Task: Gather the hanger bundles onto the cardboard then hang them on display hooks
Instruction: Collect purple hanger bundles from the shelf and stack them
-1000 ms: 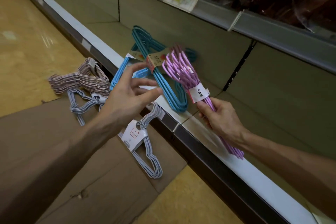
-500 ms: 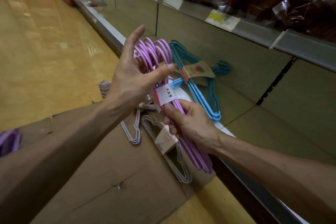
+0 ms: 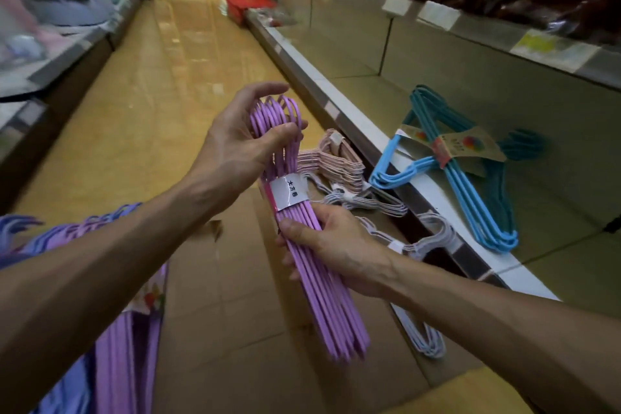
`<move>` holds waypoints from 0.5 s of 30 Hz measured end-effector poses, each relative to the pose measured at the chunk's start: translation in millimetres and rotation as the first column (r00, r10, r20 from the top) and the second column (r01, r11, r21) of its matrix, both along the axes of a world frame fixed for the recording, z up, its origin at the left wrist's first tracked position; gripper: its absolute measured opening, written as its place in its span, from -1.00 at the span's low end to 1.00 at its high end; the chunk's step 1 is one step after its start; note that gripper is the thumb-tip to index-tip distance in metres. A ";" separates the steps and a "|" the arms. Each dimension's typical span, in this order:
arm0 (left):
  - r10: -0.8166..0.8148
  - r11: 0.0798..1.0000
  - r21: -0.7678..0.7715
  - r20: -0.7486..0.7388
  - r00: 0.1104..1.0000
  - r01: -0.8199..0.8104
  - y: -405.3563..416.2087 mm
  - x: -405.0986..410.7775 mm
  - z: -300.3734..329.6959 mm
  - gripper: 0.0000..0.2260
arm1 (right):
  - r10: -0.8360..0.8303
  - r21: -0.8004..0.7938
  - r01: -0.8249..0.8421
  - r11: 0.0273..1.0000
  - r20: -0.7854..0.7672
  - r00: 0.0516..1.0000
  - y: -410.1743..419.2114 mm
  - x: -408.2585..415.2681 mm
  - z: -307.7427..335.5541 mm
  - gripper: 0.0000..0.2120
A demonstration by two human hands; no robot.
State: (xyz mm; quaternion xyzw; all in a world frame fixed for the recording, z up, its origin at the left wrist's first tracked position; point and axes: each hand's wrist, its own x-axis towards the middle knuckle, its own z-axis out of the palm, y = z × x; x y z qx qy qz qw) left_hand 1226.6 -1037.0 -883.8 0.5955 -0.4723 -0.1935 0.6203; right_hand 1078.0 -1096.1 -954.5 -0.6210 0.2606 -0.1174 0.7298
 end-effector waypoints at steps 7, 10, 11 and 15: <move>0.016 0.997 0.081 -0.063 0.998 -0.011 47.0 44.4 3.4 -0.60 | 0.233 0.325 -0.221 0.919 0.004 0.973 29.2 39.8 -1.8 -0.68; 0.013 0.994 0.111 -0.080 0.997 -0.004 63.6 59.5 0.7 -0.55 | 0.338 0.401 -0.314 0.861 0.012 0.941 40.8 55.6 -4.3 -0.69; 0.013 0.992 0.128 -0.078 0.997 -0.002 68.5 64.0 -0.5 -0.52 | 0.378 0.405 -0.347 0.846 0.006 0.926 44.3 60.6 -5.4 -0.69; 0.015 0.977 0.213 -0.049 0.999 -0.004 85.7 76.9 -5.1 -0.43 | 0.463 0.384 -0.411 0.827 -0.049 0.885 55.7 78.9 -12.8 -0.65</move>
